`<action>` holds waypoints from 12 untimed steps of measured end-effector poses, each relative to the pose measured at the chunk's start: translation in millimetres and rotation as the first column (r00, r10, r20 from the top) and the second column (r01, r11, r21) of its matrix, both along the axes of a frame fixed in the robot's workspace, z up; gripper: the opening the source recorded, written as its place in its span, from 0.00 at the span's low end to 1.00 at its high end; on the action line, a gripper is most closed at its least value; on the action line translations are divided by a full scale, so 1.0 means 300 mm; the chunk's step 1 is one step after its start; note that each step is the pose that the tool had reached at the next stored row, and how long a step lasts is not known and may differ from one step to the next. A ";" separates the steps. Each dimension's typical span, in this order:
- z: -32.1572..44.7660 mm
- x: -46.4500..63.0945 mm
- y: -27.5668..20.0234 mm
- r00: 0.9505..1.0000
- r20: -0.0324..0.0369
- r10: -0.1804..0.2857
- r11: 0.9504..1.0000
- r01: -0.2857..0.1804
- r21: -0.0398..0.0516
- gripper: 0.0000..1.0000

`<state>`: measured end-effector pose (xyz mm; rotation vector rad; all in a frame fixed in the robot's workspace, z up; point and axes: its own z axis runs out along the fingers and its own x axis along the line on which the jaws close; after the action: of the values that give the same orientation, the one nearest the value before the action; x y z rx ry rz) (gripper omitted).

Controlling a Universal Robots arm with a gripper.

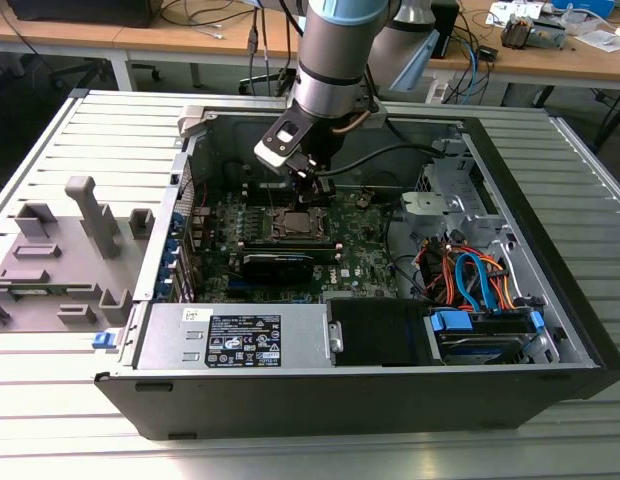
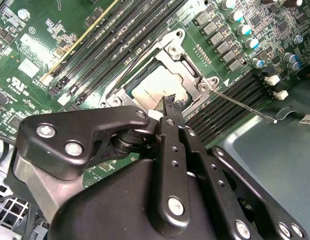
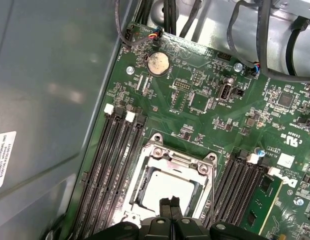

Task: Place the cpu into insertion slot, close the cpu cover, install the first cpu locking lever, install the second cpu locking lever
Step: 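Install the first cpu locking lever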

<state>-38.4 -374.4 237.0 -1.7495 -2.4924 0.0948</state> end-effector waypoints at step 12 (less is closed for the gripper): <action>0.000 0.000 0.000 1.000 0.000 0.011 1.000 -0.011 0.009 0.11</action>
<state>-38.4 -374.4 237.0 -1.7321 -2.4991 0.0843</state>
